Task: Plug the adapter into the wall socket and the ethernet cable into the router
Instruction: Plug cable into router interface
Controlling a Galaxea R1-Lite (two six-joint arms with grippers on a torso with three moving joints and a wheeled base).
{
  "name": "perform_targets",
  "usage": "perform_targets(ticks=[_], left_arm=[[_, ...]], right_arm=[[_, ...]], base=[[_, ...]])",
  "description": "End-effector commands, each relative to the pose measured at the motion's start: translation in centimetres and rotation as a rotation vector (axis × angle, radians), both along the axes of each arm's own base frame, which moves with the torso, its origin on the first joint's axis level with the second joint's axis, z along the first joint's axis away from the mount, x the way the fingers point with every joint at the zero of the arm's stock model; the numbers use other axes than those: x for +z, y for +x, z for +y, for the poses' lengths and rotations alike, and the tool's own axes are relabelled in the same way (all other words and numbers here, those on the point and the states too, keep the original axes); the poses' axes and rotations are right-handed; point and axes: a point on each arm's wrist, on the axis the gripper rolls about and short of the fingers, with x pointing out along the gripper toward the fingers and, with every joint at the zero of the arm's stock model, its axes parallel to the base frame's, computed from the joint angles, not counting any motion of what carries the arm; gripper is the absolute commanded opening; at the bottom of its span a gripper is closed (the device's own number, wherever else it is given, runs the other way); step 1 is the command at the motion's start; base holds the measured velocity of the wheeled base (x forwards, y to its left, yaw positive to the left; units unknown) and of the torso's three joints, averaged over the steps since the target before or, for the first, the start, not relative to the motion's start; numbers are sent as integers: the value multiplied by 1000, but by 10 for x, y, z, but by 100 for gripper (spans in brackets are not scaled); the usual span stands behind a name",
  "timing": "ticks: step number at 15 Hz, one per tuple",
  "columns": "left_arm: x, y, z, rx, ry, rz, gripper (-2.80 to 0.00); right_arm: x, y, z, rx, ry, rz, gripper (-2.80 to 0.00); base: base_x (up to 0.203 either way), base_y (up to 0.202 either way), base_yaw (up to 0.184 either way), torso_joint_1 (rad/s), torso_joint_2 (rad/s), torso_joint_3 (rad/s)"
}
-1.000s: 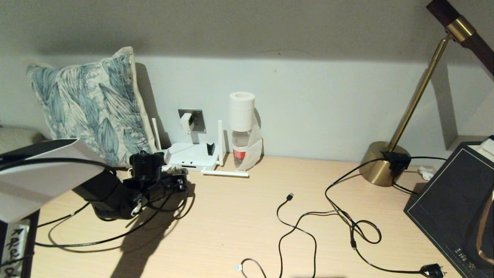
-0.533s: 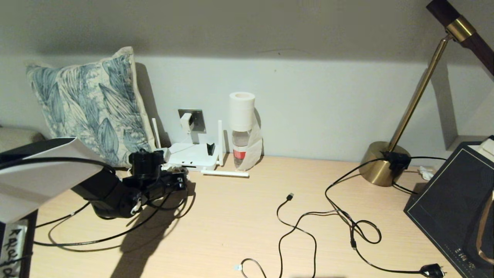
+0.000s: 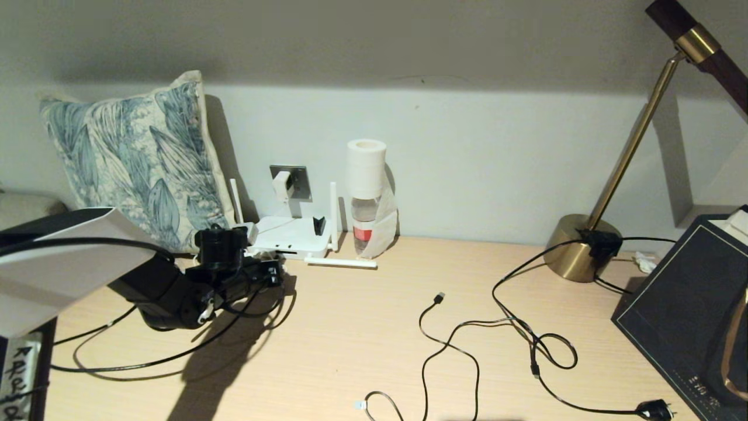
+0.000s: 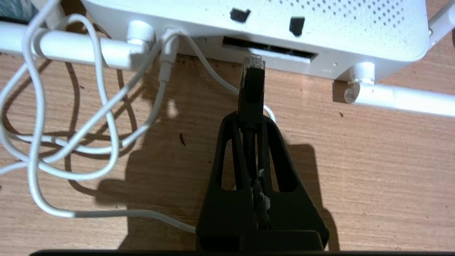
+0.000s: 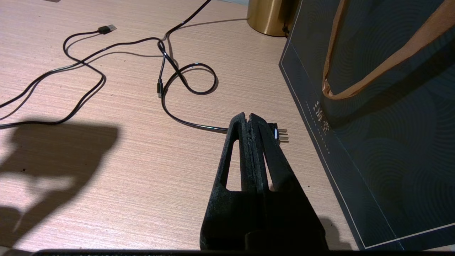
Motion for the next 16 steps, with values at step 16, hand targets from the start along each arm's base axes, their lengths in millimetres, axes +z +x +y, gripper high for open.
perform_targets(ticks=[16], left_arm=[[-1,6,11,25,-3,-9,-280]], right_arm=[[0,0,0,1,-1,3,-280]], base=[[0,0,0,0,0,0]])
